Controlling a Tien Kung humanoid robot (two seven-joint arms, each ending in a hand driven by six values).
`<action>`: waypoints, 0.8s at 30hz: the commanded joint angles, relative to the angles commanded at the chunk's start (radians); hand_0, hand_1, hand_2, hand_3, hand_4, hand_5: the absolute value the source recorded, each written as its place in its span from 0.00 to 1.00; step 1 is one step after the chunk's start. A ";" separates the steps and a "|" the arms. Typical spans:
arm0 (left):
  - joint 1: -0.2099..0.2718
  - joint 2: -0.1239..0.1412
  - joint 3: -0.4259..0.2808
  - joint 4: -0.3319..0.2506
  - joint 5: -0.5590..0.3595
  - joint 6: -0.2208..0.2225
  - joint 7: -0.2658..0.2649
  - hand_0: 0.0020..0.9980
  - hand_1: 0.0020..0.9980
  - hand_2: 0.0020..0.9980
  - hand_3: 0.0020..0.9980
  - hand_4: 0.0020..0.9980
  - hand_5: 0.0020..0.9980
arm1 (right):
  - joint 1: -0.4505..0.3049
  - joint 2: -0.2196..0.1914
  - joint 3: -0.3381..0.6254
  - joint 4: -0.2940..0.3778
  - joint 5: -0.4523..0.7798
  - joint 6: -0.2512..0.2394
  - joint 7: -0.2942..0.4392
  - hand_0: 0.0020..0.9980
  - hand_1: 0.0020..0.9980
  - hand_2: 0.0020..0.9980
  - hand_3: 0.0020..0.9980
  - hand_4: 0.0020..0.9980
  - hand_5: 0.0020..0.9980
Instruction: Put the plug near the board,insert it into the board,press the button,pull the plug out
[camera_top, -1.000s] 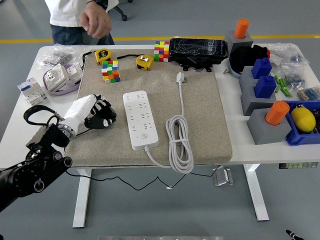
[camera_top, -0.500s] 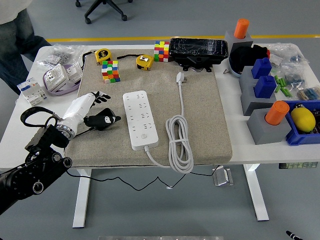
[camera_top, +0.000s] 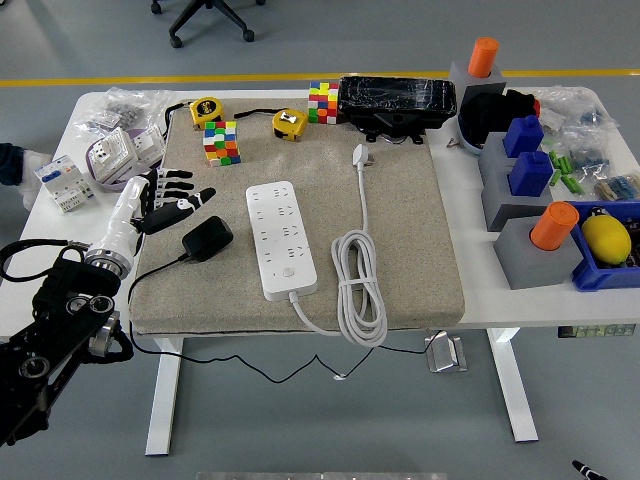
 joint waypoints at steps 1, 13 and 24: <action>0.002 0.000 -0.004 -0.003 -0.001 0.001 -0.002 0.54 0.60 0.58 0.61 0.86 0.34 | 0.001 0.000 0.000 0.000 -0.001 0.000 0.000 0.60 0.64 0.64 0.55 0.95 0.49; 0.005 0.018 -0.061 -0.028 -0.013 -0.007 0.007 0.53 0.60 0.57 0.60 0.82 0.34 | 0.004 -0.002 0.017 -0.001 -0.009 -0.002 0.001 0.60 0.64 0.64 0.55 0.95 0.49; 0.028 0.038 -0.109 -0.055 -0.016 -0.023 0.022 0.53 0.60 0.58 0.60 0.81 0.33 | 0.018 0.000 0.016 0.009 -0.022 -0.002 0.000 0.60 0.64 0.64 0.55 0.95 0.49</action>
